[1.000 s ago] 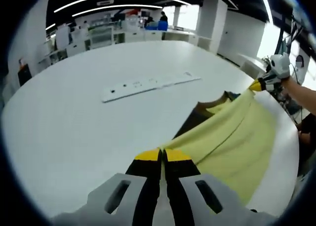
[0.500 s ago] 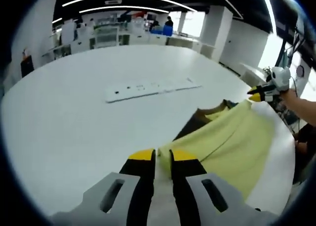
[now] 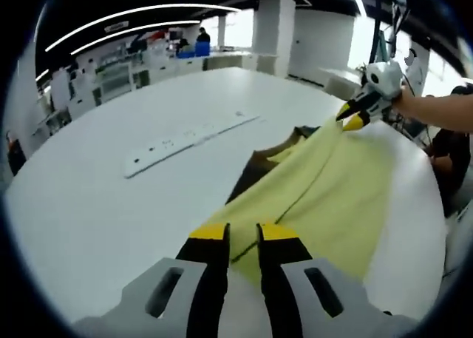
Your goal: Fold the garment on the visible template until the final outline fits inside the template.
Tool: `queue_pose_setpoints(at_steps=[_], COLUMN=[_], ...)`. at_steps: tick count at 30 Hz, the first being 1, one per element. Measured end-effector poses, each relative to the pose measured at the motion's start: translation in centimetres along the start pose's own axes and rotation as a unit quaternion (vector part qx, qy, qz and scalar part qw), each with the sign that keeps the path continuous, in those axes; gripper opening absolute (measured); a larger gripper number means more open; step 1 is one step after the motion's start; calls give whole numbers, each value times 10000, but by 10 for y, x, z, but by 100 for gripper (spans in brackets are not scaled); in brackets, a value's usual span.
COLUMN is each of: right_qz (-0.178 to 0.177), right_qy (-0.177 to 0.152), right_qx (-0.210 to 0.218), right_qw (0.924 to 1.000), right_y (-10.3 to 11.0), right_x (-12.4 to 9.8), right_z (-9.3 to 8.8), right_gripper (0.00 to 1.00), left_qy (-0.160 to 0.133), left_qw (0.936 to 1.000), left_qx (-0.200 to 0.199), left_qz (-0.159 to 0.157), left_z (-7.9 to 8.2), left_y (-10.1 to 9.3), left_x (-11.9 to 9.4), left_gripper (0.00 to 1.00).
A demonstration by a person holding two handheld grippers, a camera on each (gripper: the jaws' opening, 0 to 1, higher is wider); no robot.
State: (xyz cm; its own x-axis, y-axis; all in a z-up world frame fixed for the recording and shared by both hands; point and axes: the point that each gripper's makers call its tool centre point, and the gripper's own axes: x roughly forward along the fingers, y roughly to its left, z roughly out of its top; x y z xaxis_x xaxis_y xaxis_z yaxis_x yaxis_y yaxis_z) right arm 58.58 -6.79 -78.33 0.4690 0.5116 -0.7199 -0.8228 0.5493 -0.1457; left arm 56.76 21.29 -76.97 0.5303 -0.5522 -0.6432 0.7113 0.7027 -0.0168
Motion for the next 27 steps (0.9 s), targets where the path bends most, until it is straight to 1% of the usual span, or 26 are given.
queue_pose_setpoints(at_steps=[3,6,10,13,17,22,23,25,27], right_qz=[-24,-36,-22,-10,19,12,24,-42,-64], right_qy=[77,100,158,181,235,240,246,289,289], right_qx=[-101,-115,-101,-97,-89,4,42,8,34], right_qw=[9999,9999,9998,9998,9997,9997,9997,9996,9996], right_y=[0,-1,-1,-1,1,-1,0,-2,-3], right_x=[2,4,7,8,9,10,11,10,11], right_z=[-2,-1,-4,-5,-7,-9,-9,-11,-10], right_gripper=[14,15,16,16,15,8,5,0,0], left_qy=[103,146,299,418,514,568,571,567,563], left_qw=[9999,9998,9990,9983,9977,9972,9973,9974,9977], left_qx=[116,158,314,416,450,465,452,411,319], left_qz=[-25,-39,-60,-39,6,121,129,165,200], left_z=[-3,-5,-9,-13,-15,-15,-15,-15,-16], left_y=[-2,-3,-5,-5,-4,-1,-1,1,4], left_x=[4,7,11,14,16,16,16,16,15], left_gripper=[12,13,16,17,14,10,9,5,1])
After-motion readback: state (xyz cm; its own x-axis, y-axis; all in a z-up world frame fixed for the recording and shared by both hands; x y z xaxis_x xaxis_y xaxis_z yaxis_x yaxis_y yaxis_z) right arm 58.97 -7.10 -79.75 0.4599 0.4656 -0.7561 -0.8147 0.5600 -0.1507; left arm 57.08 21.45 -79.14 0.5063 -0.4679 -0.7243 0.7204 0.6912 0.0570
